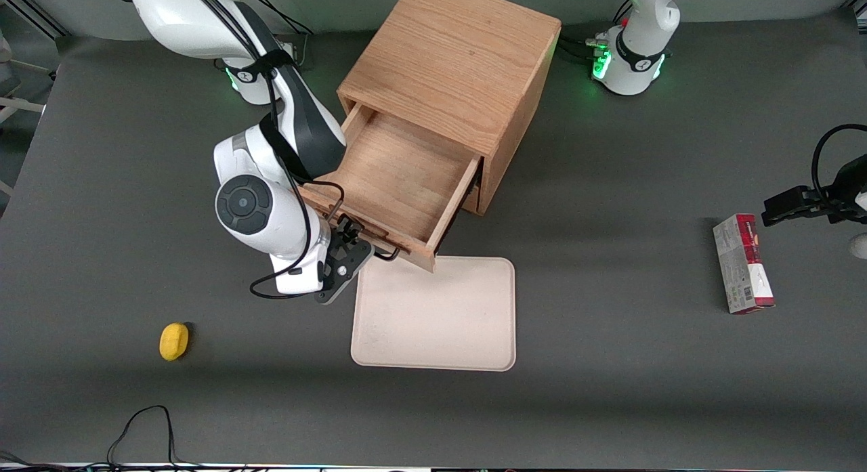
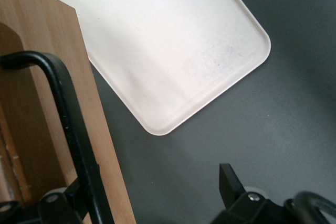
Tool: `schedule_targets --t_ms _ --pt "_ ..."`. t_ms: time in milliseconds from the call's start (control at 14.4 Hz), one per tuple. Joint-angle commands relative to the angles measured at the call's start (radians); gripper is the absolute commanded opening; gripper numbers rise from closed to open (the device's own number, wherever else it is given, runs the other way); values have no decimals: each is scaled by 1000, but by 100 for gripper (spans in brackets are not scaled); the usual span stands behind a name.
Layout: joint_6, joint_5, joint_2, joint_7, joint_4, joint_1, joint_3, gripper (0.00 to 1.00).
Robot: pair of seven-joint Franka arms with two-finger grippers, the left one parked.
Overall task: Open upper drawer
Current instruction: 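Pull the upper drawer handle outward from the cabinet with the right gripper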
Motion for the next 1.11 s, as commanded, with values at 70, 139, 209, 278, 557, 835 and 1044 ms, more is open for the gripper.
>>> schedule_targets --t_ms 70,139,209,278,557,835,1044 --pt "-61 3 67 -26 121 -36 4 100" --pt "-61 3 71 -26 127 -40 5 100" --pt "-61 3 76 -26 135 -45 5 100" --pt "-61 3 80 -26 140 -53 5 100" --pt "-61 5 91 -24 155 -66 5 100" --pt "-62 5 87 -23 156 -66 8 100" --pt "-78 5 59 -11 159 -66 5 100"
